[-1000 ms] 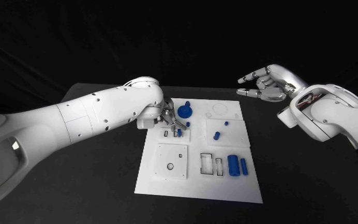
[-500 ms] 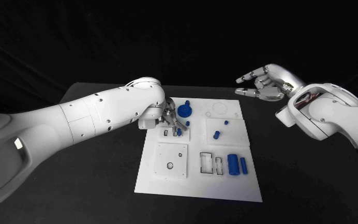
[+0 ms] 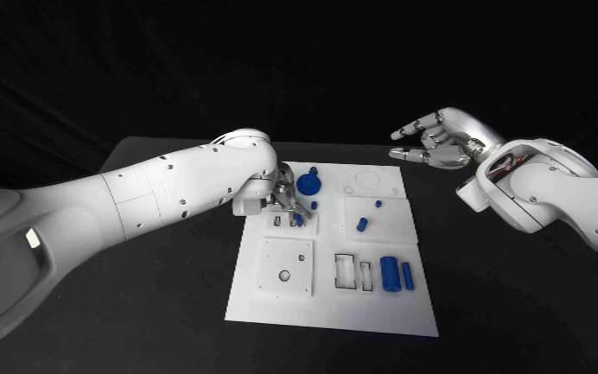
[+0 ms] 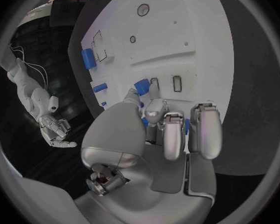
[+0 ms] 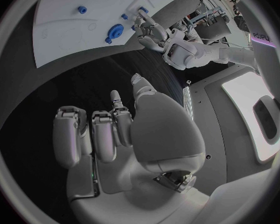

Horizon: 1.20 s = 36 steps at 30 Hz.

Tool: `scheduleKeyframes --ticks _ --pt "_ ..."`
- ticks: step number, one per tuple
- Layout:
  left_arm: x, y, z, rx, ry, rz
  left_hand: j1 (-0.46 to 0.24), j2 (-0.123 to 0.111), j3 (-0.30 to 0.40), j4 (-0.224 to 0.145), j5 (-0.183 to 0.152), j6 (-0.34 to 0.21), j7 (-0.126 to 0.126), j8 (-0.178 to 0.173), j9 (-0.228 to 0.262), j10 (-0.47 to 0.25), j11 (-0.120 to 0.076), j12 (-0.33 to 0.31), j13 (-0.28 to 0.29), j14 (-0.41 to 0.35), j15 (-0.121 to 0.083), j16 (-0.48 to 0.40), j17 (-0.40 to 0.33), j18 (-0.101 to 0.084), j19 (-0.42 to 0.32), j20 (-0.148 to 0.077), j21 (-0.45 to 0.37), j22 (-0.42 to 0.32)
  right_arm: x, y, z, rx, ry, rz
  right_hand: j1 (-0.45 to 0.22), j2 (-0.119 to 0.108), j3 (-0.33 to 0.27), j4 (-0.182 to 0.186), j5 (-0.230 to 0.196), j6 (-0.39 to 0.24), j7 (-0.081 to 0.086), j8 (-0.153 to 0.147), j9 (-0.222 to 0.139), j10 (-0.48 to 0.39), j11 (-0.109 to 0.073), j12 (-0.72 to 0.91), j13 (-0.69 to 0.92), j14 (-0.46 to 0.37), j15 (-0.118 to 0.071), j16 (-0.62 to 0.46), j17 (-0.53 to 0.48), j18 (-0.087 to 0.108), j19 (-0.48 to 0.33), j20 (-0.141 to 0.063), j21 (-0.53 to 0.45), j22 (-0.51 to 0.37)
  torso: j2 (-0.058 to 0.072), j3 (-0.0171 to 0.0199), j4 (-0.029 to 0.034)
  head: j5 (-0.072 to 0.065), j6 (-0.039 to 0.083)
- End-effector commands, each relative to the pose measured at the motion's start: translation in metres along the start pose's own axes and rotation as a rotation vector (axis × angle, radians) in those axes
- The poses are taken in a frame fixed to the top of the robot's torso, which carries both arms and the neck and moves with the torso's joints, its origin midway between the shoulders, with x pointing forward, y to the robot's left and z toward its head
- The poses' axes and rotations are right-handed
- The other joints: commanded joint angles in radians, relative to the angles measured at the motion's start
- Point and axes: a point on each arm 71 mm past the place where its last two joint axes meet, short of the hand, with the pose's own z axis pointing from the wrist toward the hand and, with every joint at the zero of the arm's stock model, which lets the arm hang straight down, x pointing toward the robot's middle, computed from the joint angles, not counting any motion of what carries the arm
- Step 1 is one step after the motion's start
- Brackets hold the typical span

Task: Assemble the parts on the task board

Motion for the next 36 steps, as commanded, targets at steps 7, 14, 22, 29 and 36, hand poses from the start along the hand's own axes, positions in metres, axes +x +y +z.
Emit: scheduleKeyframes --ticks 7,14,22,29,36 --pt "0.002 -0.004 0.000 0.024 0.022 -0.025 0.156 0.005 0.161 -0.066 0.040 -0.022 -0.012 -0.024 0.002 -0.003 -0.014 -0.008 -0.004 0.104 -0.019 0.003 0.263 -0.016 0.030 -0.013 -0.001 0.037 0.003 -0.001 0.001 0.003 0.022 -0.004 0.011 0.005 -0.008 -0.001 0.009 -0.003 -0.001 0.004 0.001 0.007 0.005 -0.004 0.139 0.081 0.002 -0.005 0.170 0.005 -0.002 0.002 -0.003 -0.001 0.001 -0.0004 -0.0008 -0.001 -0.006" --pt "0.003 -0.004 -0.001 0.045 0.022 -0.071 0.174 -0.112 0.517 -0.106 0.060 -0.026 0.001 -0.043 0.020 0.004 0.001 -0.032 -0.020 0.104 -0.010 0.003 0.263 -0.015 0.028 -0.006 -0.007 0.035 0.003 -0.002 0.001 0.003 0.024 -0.007 0.011 0.005 -0.008 -0.002 0.010 -0.003 -0.002 0.004 0.001 0.007 0.005 -0.004 0.139 0.081 0.002 -0.005 0.170 0.005 -0.001 0.002 -0.003 0.000 0.000 -0.0002 -0.0001 -0.003 -0.011" --pt "0.003 -0.003 -0.004 0.059 -0.003 -0.106 0.115 -0.156 0.641 -0.136 0.053 -0.028 0.003 -0.033 0.047 0.011 -0.002 -0.030 -0.019 0.104 -0.009 0.003 0.263 -0.015 0.028 -0.005 -0.009 0.036 0.004 -0.002 0.002 0.004 0.024 -0.008 0.011 0.006 -0.008 -0.002 0.013 -0.002 -0.002 0.004 0.001 0.007 0.005 -0.003 0.140 0.081 0.002 -0.005 0.170 0.005 -0.001 0.002 -0.003 -0.001 0.001 0.0004 0.0001 -0.002 -0.013" --pt "0.002 0.001 -0.010 0.071 -0.071 -0.142 0.094 -0.167 0.678 -0.154 0.051 -0.027 0.003 -0.027 0.058 0.018 -0.003 -0.022 -0.010 0.104 -0.010 0.003 0.263 -0.017 0.032 -0.006 -0.005 0.045 0.005 -0.003 0.002 0.004 0.027 -0.007 0.011 0.006 -0.008 -0.002 0.013 -0.002 -0.002 0.004 0.001 0.007 0.005 -0.004 0.139 0.081 0.002 -0.006 0.168 0.006 -0.002 0.002 -0.004 -0.003 0.000 0.0011 0.0006 -0.001 -0.014" --pt "0.007 0.007 -0.014 0.070 -0.143 -0.149 0.078 -0.172 0.697 -0.162 0.050 -0.023 0.001 -0.022 0.066 0.030 -0.005 -0.007 0.005 0.104 -0.011 0.003 0.263 -0.020 0.038 -0.007 0.005 0.062 0.005 -0.005 0.001 0.006 0.027 -0.007 0.010 0.006 -0.009 -0.002 0.012 -0.002 -0.002 0.004 0.001 0.007 0.005 -0.005 0.139 0.081 0.002 -0.007 0.168 0.006 -0.002 0.002 -0.004 -0.004 -0.001 0.0013 0.0029 -0.001 -0.016"
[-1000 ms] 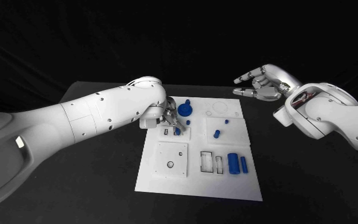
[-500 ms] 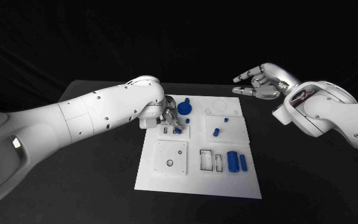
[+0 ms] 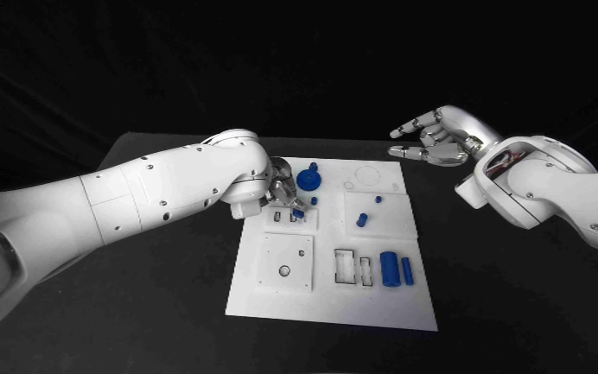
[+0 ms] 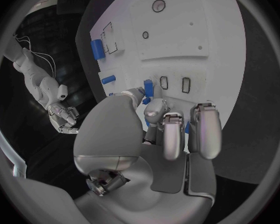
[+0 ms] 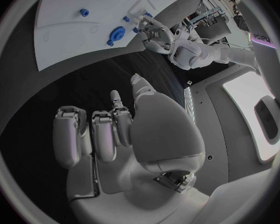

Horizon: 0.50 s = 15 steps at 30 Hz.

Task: Assemble the parts on the task board

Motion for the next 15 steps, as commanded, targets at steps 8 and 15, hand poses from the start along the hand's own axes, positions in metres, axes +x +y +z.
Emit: scheduleKeyframes --ticks 8,15 --pt "0.0053 0.0049 -0.0016 0.008 -0.142 0.019 -0.018 -0.005 0.184 -0.168 -0.003 0.005 -0.006 0.009 0.010 0.018 -0.001 0.016 0.015 0.103 0.002 0.003 0.263 -0.022 0.042 -0.001 0.014 0.073 -0.0005 -0.0019 -0.0019 0.000 0.010 -0.008 0.006 0.002 -0.006 0.001 0.003 -0.002 -0.002 0.004 0.002 0.007 0.005 -0.005 0.139 0.081 0.002 -0.007 0.168 0.006 -0.003 0.002 -0.005 -0.002 -0.004 0.0016 0.0075 0.001 -0.002" --pt "0.0088 0.0085 0.0004 -0.004 -0.156 0.042 -0.025 -0.008 0.199 -0.174 -0.003 0.005 -0.006 0.011 0.014 0.019 -0.002 0.017 0.016 0.103 0.001 0.003 0.263 -0.022 0.043 -0.002 0.015 0.075 -0.0010 -0.0025 -0.0023 0.002 0.010 -0.008 0.006 0.002 -0.006 0.001 0.003 -0.002 -0.002 0.004 0.002 0.007 0.005 -0.005 0.139 0.081 0.002 -0.007 0.168 0.006 -0.003 0.002 -0.005 -0.002 -0.002 0.0015 0.0032 0.005 -0.001"
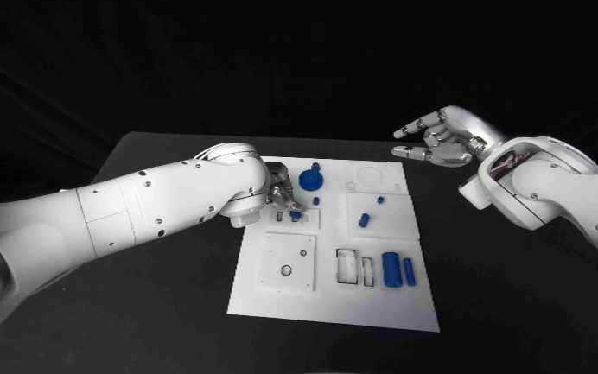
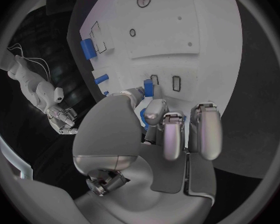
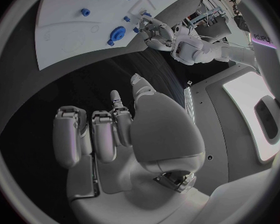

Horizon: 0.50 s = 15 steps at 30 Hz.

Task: Assemble the parts on the task board

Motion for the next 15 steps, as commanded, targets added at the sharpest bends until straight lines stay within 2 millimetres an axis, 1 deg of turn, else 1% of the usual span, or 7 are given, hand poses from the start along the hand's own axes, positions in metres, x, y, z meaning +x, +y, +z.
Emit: scheduleKeyframes --ticks 1,3,8,13,15 --pt "-0.0023 -0.0005 -0.0002 0.004 -0.051 0.026 -0.010 0.006 0.170 -0.157 0.001 0.000 -0.007 0.005 0.004 0.008 0.002 0.004 0.002 0.103 0.001 0.003 0.263 -0.007 0.043 -0.002 0.005 0.075 0.0011 0.0001 -0.0003 -0.004 0.012 -0.006 0.006 0.002 -0.006 0.001 0.003 -0.002 -0.002 0.004 0.002 0.006 0.005 -0.005 0.139 0.081 0.002 -0.007 0.167 0.006 -0.003 0.002 -0.005 -0.001 0.001 0.0004 -0.0020 0.003 0.001" --pt "-0.0020 0.0004 0.0001 0.002 -0.049 0.030 -0.012 0.005 0.173 -0.158 0.001 0.000 -0.007 0.006 0.005 0.009 0.002 0.005 0.003 0.103 0.001 0.003 0.263 -0.007 0.043 -0.002 0.005 0.076 0.0011 0.0001 -0.0003 -0.004 0.012 -0.006 0.006 0.002 -0.006 0.001 0.003 -0.002 -0.002 0.004 0.002 0.006 0.005 -0.005 0.139 0.081 0.002 -0.007 0.167 0.006 -0.003 0.002 -0.005 -0.001 0.001 0.0007 -0.0017 0.003 0.001" --pt "-0.0004 0.0018 0.0004 -0.004 -0.029 0.048 -0.016 0.003 0.178 -0.161 0.001 0.001 -0.008 0.007 0.007 0.010 0.001 0.006 0.003 0.103 0.001 0.003 0.263 -0.007 0.044 -0.002 0.005 0.076 0.0011 0.0000 -0.0004 -0.003 0.013 -0.006 0.006 0.002 -0.006 0.001 0.003 -0.002 -0.002 0.004 0.002 0.006 0.005 -0.005 0.139 0.081 0.002 -0.007 0.167 0.006 -0.003 0.002 -0.005 -0.001 0.002 0.0002 -0.0006 0.001 -0.002" --pt "0.0010 0.0030 0.0008 -0.011 -0.005 0.067 -0.017 0.001 0.179 -0.162 0.000 0.001 -0.008 0.008 0.007 0.009 0.001 0.004 0.001 0.103 0.001 0.003 0.263 -0.007 0.043 -0.003 0.005 0.075 0.0010 -0.0001 -0.0006 -0.003 0.013 -0.006 0.006 0.002 -0.006 0.001 0.003 -0.002 -0.002 0.004 0.002 0.006 0.005 -0.005 0.139 0.081 0.002 -0.007 0.167 0.006 -0.003 0.002 -0.005 -0.001 0.001 0.0009 -0.0014 0.002 -0.003" --pt "0.0013 0.0029 0.0012 -0.013 -0.001 0.074 -0.017 0.001 0.180 -0.163 0.000 0.001 -0.008 0.008 0.008 0.009 0.001 0.004 0.001 0.103 0.001 0.003 0.263 -0.007 0.043 -0.003 0.004 0.074 0.0010 -0.0001 -0.0007 -0.003 0.014 -0.006 0.006 0.002 -0.006 0.001 0.003 -0.002 -0.002 0.004 0.002 0.006 0.005 -0.005 0.139 0.081 0.002 -0.007 0.167 0.006 -0.003 0.002 -0.005 -0.001 0.002 0.0007 -0.0015 0.002 -0.003"
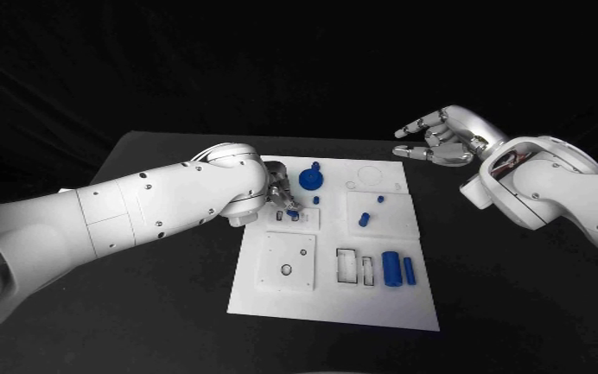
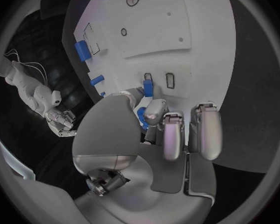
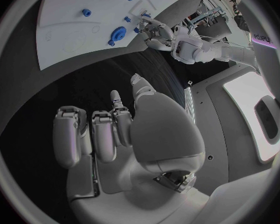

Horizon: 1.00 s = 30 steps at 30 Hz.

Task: Assemble the parts on the task board

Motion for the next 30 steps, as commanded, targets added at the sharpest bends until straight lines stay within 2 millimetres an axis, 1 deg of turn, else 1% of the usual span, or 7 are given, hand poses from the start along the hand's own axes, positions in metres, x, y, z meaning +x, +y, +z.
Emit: scheduleKeyframes --ticks 1,5,8,13,20,23,30 --pt "0.0021 -0.0010 0.0004 -0.001 0.025 0.042 -0.002 0.006 0.168 -0.161 0.004 0.000 -0.008 0.003 0.002 0.006 -0.003 0.004 -0.002 0.103 0.001 0.003 0.263 -0.007 0.043 -0.003 0.003 0.073 0.0014 0.0006 -0.0002 -0.006 0.014 -0.005 0.006 0.002 -0.006 0.001 0.003 -0.002 -0.002 0.004 0.002 0.006 0.005 -0.005 0.139 0.081 0.002 -0.007 0.167 0.006 -0.003 0.002 -0.005 -0.001 0.000 0.0002 -0.0001 0.002 -0.002" --pt "0.0038 -0.0016 0.0011 -0.001 0.034 0.052 -0.003 0.005 0.169 -0.161 0.004 0.001 -0.008 0.003 0.002 0.005 -0.003 0.004 -0.002 0.103 0.001 0.003 0.263 -0.006 0.042 -0.003 0.003 0.072 0.0017 0.0008 -0.0001 -0.006 0.016 -0.005 0.005 0.002 -0.008 0.001 0.002 -0.002 -0.002 0.004 0.002 0.007 0.005 -0.005 0.139 0.081 0.002 -0.007 0.167 0.006 -0.003 0.002 -0.005 -0.002 0.001 -0.0001 -0.0009 0.001 0.000" --pt "0.0054 -0.0022 0.0014 -0.001 0.042 0.058 -0.003 0.005 0.169 -0.161 0.004 0.001 -0.008 0.003 0.002 0.005 -0.003 0.004 -0.002 0.103 0.001 0.003 0.263 -0.006 0.042 -0.003 0.003 0.072 0.0017 0.0007 -0.0002 -0.006 0.017 -0.005 0.005 0.002 -0.008 0.001 0.002 -0.002 -0.002 0.004 0.002 0.007 0.005 -0.005 0.139 0.081 0.002 -0.007 0.167 0.006 -0.003 0.002 -0.005 -0.002 0.001 -0.0006 0.0003 -0.001 -0.002" --pt "0.0069 -0.0026 0.0016 -0.001 0.051 0.065 -0.007 0.005 0.172 -0.162 0.004 0.002 -0.008 0.004 0.004 0.005 -0.003 0.003 -0.003 0.103 0.001 0.003 0.263 -0.006 0.042 -0.003 0.001 0.070 0.0018 0.0010 -0.0003 -0.007 0.018 -0.005 0.005 0.002 -0.008 0.001 0.002 -0.002 -0.002 0.004 0.002 0.007 0.005 -0.005 0.139 0.081 0.002 -0.007 0.167 0.006 -0.003 0.002 -0.005 -0.002 0.000 0.0012 0.0001 0.000 -0.003" --pt "0.0083 -0.0033 0.0017 -0.001 0.064 0.076 -0.015 0.006 0.176 -0.161 0.003 0.003 -0.009 0.006 0.006 0.005 -0.003 0.003 -0.004 0.103 0.001 0.003 0.263 -0.006 0.042 -0.003 0.001 0.071 0.0020 0.0011 -0.0002 -0.007 0.019 -0.005 0.005 0.002 -0.008 0.001 0.002 -0.002 -0.002 0.004 0.002 0.006 0.005 -0.005 0.139 0.081 0.002 -0.007 0.167 0.006 -0.003 0.002 -0.005 -0.002 0.000 -0.0002 -0.0002 0.001 -0.004" --pt "0.0086 -0.0032 0.0019 -0.002 0.069 0.079 -0.017 0.006 0.177 -0.160 0.003 0.003 -0.009 0.007 0.007 0.006 -0.003 0.003 -0.004 0.103 0.001 0.003 0.263 -0.006 0.042 -0.003 0.001 0.071 0.0017 0.0009 -0.0004 -0.007 0.018 -0.005 0.005 0.002 -0.008 0.001 0.002 -0.002 -0.002 0.004 0.002 0.006 0.005 -0.005 0.139 0.081 0.002 -0.007 0.167 0.006 -0.003 0.002 -0.005 -0.002 0.000 0.0006 -0.0002 0.001 -0.004" --pt "0.0086 -0.0022 0.0026 -0.005 0.075 0.084 -0.033 0.004 0.176 -0.159 0.001 0.009 -0.012 0.011 0.011 0.007 -0.004 0.005 -0.002 0.103 0.000 0.003 0.263 -0.007 0.043 -0.003 0.004 0.076 0.0011 0.0008 -0.0013 -0.006 0.017 -0.006 0.005 0.002 -0.008 0.001 0.002 -0.002 -0.002 0.004 0.002 0.006 0.005 -0.006 0.138 0.081 0.002 -0.007 0.167 0.006 -0.003 0.002 -0.006 -0.003 0.001 0.0007 0.0001 0.001 -0.003"
